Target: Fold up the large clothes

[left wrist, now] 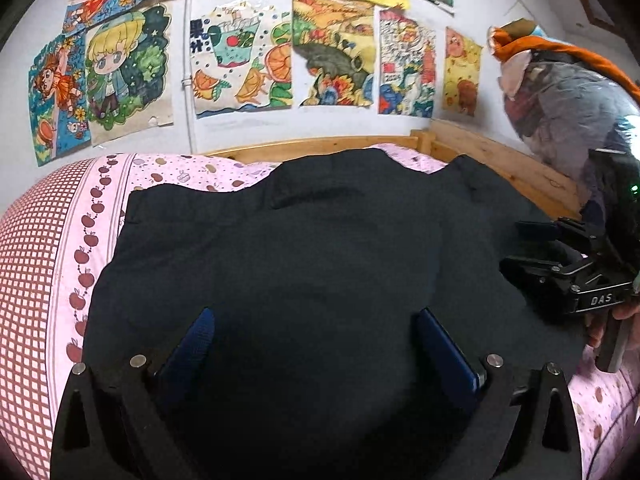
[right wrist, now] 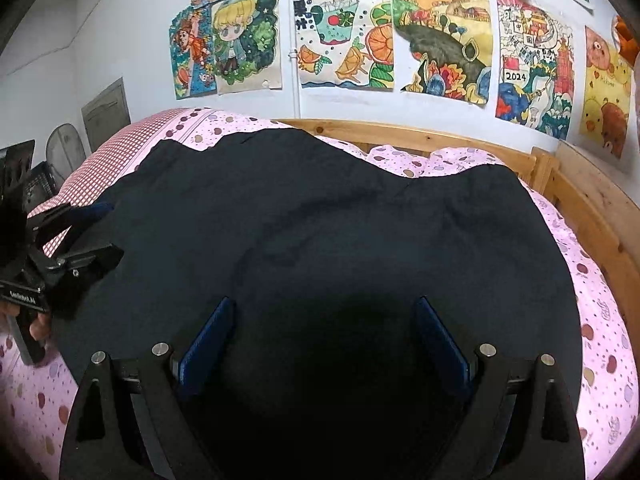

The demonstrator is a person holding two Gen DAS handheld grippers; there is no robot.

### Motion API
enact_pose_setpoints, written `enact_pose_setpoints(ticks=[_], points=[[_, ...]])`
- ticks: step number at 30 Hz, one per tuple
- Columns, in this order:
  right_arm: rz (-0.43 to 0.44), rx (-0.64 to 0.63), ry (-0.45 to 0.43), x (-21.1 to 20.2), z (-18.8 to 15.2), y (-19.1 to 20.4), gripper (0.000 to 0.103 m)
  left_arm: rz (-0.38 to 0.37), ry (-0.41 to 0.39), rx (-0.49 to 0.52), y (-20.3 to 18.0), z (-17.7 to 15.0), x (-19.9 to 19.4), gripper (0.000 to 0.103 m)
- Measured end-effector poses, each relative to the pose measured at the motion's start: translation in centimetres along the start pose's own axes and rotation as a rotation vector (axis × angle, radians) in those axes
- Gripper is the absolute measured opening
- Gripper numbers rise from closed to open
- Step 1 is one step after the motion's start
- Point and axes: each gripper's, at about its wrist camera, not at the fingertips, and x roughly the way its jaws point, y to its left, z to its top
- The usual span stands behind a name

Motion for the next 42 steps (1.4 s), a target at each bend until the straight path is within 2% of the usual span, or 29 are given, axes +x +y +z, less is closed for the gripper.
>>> enact_pose_setpoints(ticks=[6, 13, 18, 21, 25, 42], points=[[-0.009, 0.019, 0.018, 2.2, 2.3, -0.3, 0.09, 0.082, 0.021, -0.004, 0.3, 2.5, 2.6, 0.103], [-0.039, 0.087, 0.069, 5.5, 4.3, -1.8, 0.09, 0.11, 0.103, -0.139, 2.6, 4.3, 5.8, 0.103], [-0.08, 0.152, 0.108, 7.5, 4.8, -3.5, 0.09, 0.137, 0.131, -0.202, 3.8, 4.9, 7.2, 0.103], [-0.087, 0.182, 0.128, 8.5, 4.5, -4.2, 0.09, 0.15, 0.149, -0.203, 3.9, 5.0, 8.0, 0.103], [-0.058, 0.205, 0.166, 9.9, 3.8, -4.6, 0.096, 0.159, 0.158, -0.18, 3.4, 4.6, 8.6, 0.103], [-0.031, 0.232, 0.127, 11.4, 2.3, -4.8, 0.101, 0.154, 0.127, -0.154, 3.0, 3.5, 9.9, 0.103]])
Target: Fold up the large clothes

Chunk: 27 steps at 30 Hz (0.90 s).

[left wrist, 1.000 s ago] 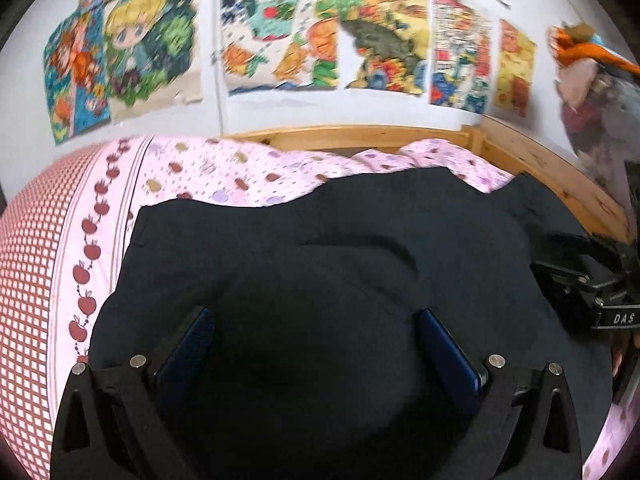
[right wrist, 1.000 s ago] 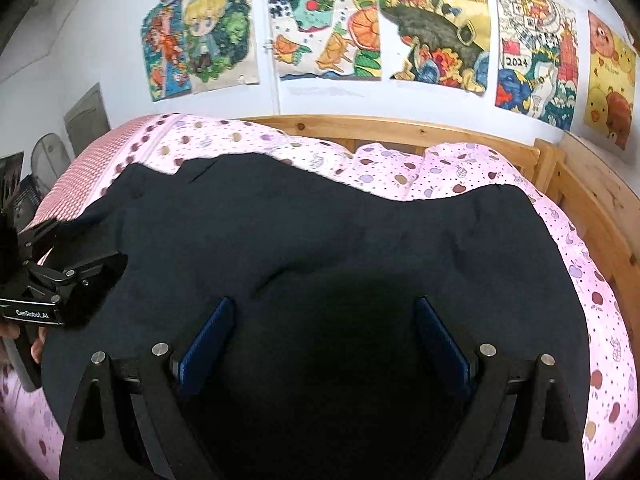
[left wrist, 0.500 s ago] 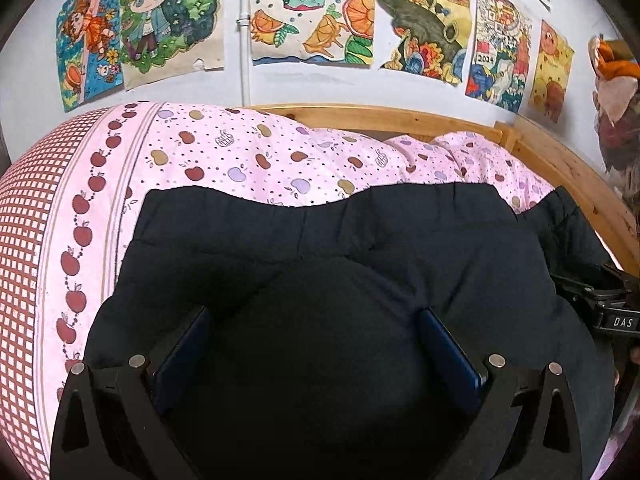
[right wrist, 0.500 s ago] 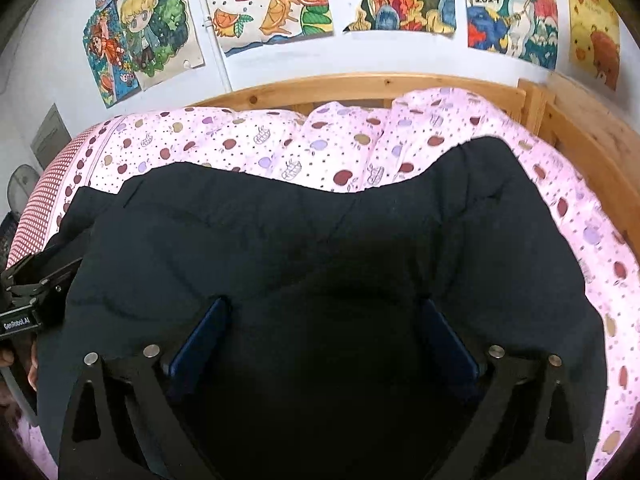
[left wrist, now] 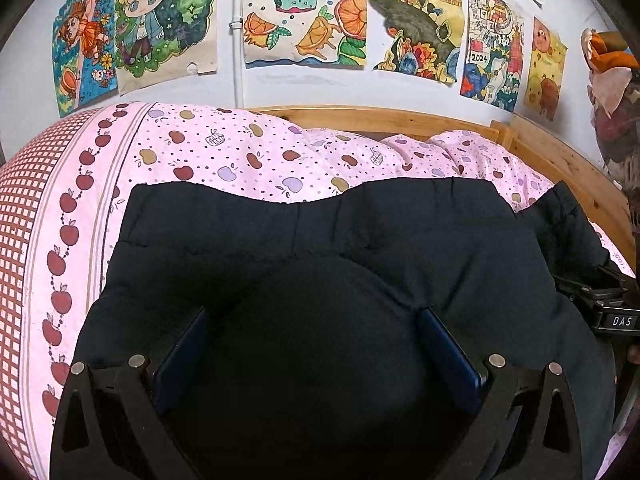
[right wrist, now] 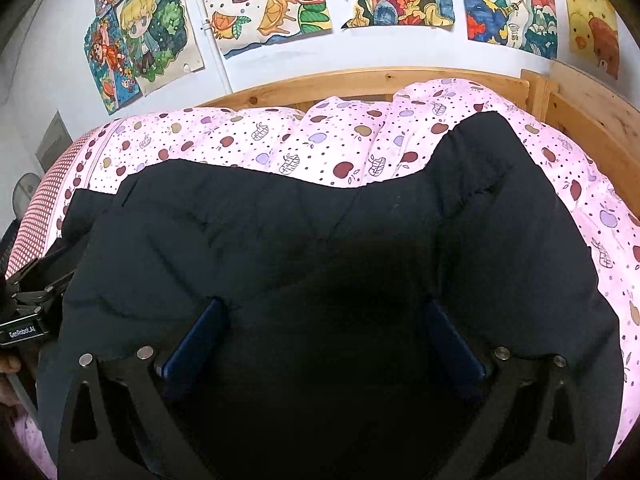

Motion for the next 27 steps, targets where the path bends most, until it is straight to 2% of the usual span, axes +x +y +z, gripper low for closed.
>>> enact_pose_setpoints(ticks=[13, 27], points=[[0.032, 0.025, -0.062, 0.2, -0.9, -0.5, 0.101, 0.007, -0.032, 0.01, -0.4, -0.6, 0.2, 0.103], [0.01, 0.013, -0.073, -0.3, -1.3, -0.1, 0.101, 0.017, -0.041, 0.016, -0.4, -1.2, -0.1, 0.103]])
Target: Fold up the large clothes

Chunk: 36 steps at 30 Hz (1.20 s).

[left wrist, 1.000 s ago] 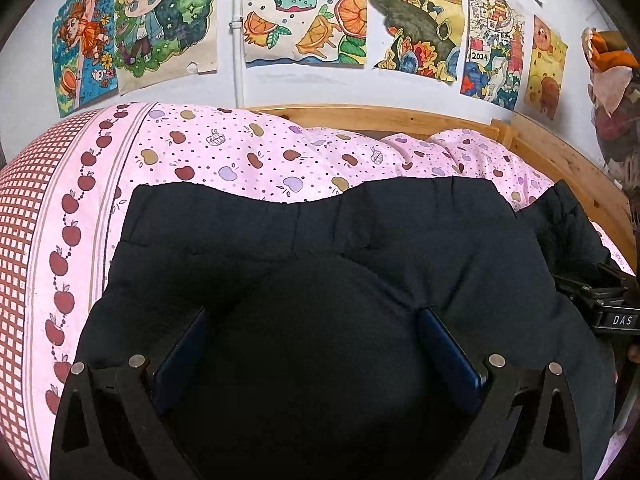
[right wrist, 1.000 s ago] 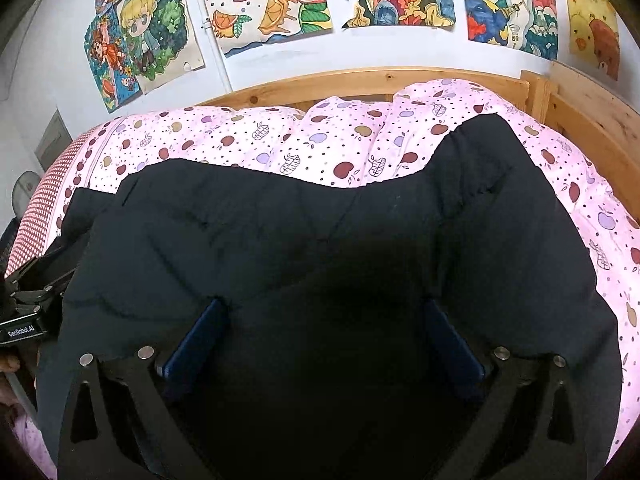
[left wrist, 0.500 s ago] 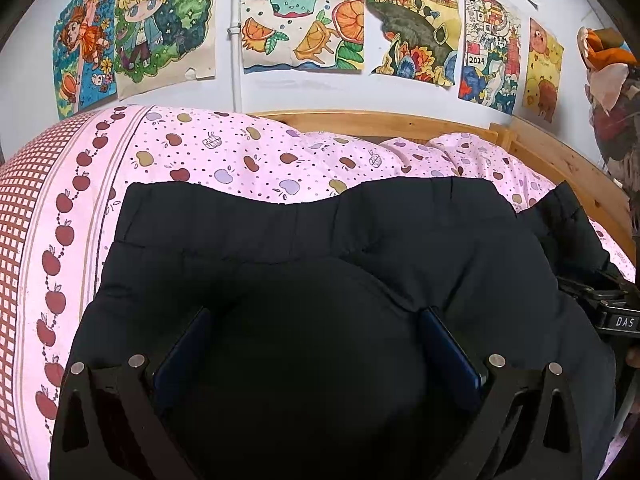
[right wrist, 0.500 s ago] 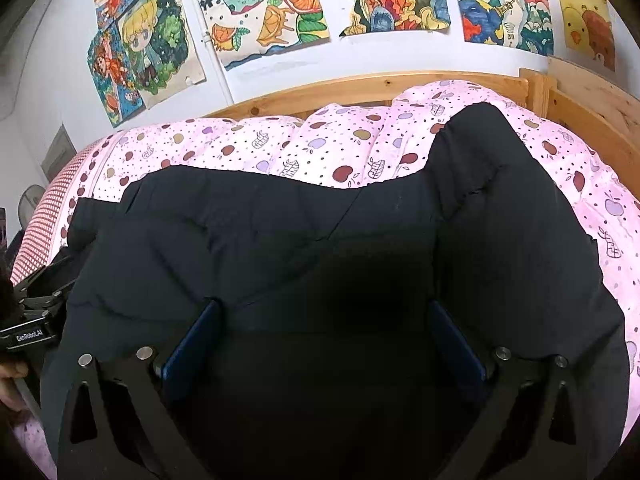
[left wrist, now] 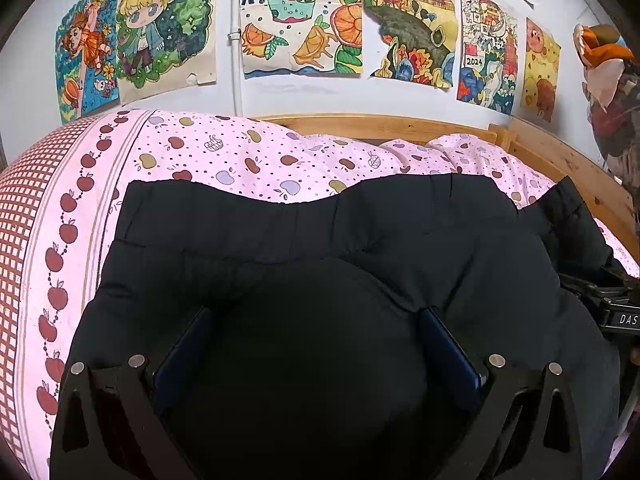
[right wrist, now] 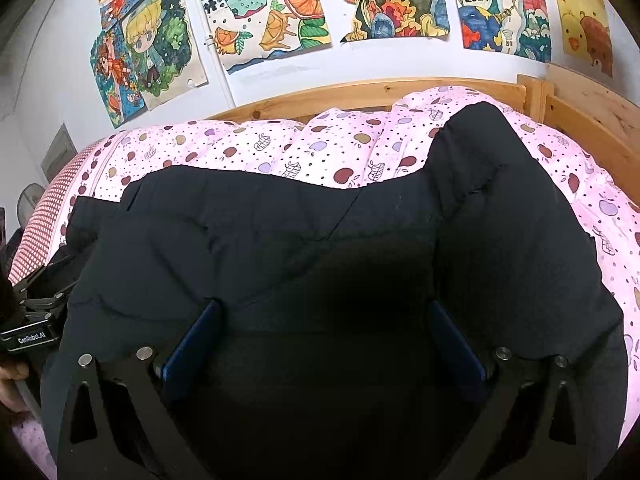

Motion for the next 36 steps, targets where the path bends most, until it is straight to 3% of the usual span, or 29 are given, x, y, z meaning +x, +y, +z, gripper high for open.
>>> enact_pose_setpoints(ticks=[17, 22, 29, 36], points=[[-0.119, -0.068, -0.075, -2.7, -0.5, 0.8, 0.101, 0.03, -0.045, 0.016, -0.4, -1.1, -1.6, 0.103], [-0.204, -0.082, -0.115, -4.2, -0.4, 0.9, 0.101, 0.008, -0.051, -0.015, 0.3, -0.9, -2.4, 0.103], [-0.289, -0.171, -0.189, -7.1, -0.6, 2.3, 0.101, 0.048, -0.093, -0.061, 1.1, -1.0, -4.8, 0.103], [-0.305, -0.281, -0.25, -10.2, -0.9, 4.3, 0.101, 0.085, -0.138, -0.048, 1.9, -0.7, -8.0, 0.103]])
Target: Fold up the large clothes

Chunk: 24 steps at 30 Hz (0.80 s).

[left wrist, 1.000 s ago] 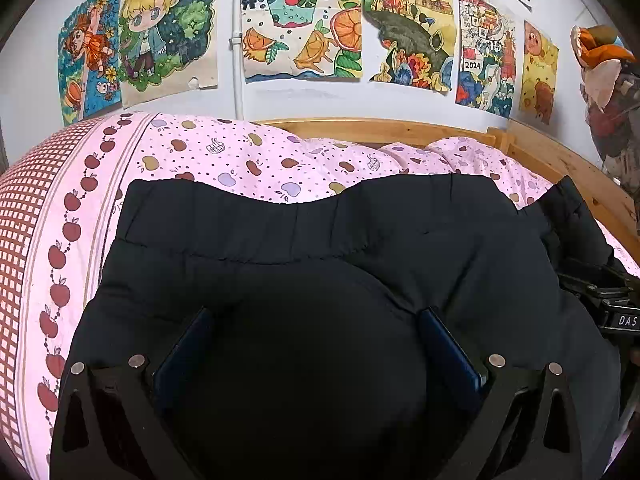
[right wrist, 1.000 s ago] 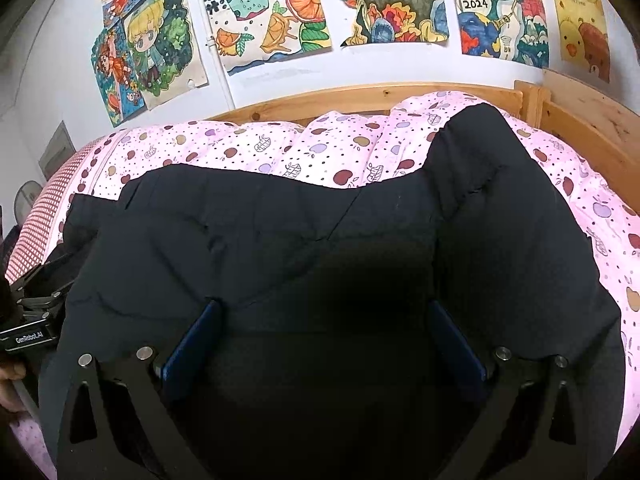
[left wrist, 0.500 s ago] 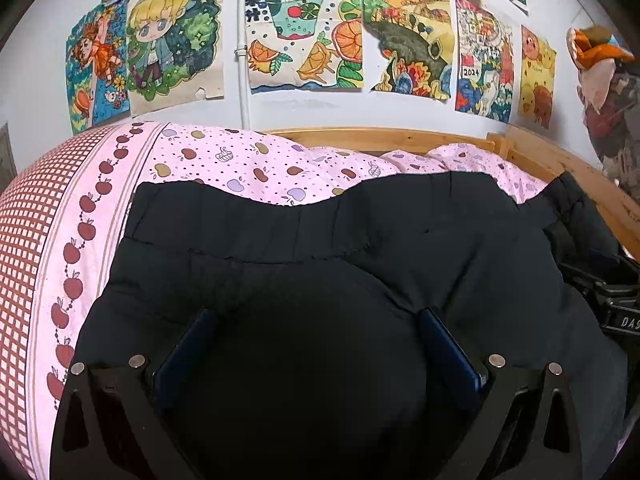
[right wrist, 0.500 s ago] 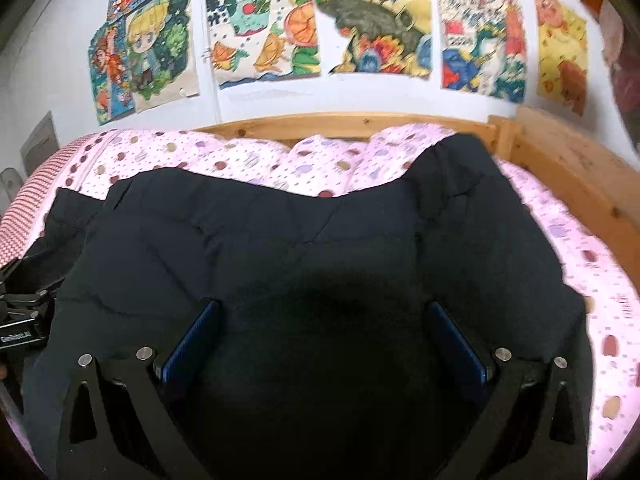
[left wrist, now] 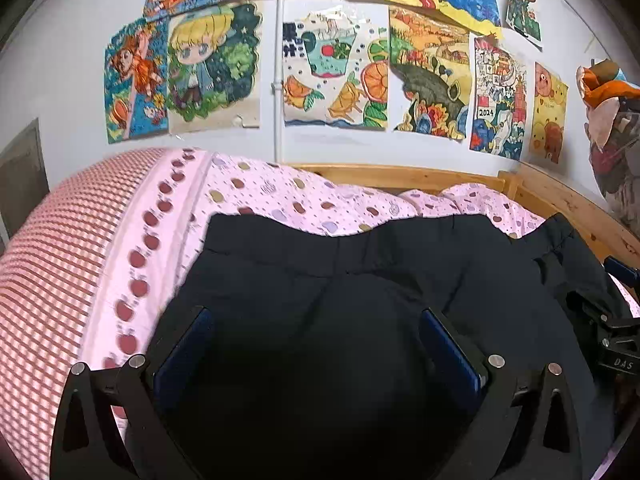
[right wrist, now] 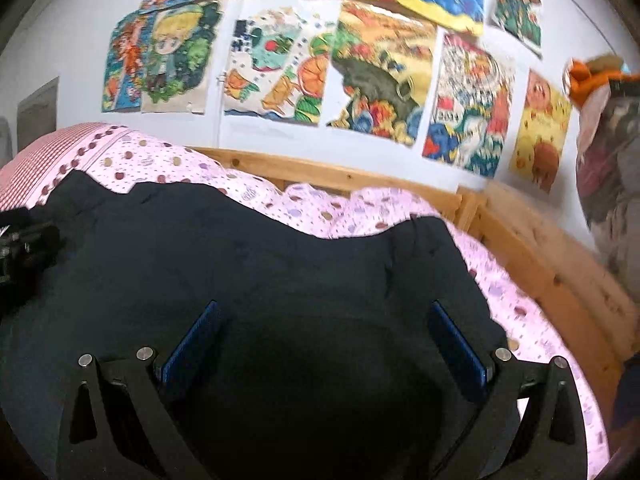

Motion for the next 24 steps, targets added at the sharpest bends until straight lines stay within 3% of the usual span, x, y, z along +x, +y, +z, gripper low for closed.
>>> enact_pose_setpoints(ticks=[9, 17, 24], points=[[-0.034, -0.041, -0.012, -1.9, 0.5, -0.3, 0.101, 0.116, -0.062, 0.123, 1.5, 0.5, -2.9, 0.103], [-0.069, -0.057, -0.012, -2.8, 1.0, -1.5, 0.101, 0.187, -0.037, 0.11, 4.5, 0.7, -3.7, 0.103], [-0.088, 0.017, 0.03, -2.1, 0.7, -5.1, 0.101, 0.209, 0.015, 0.078, 6.8, 0.3, -3.1, 0.103]])
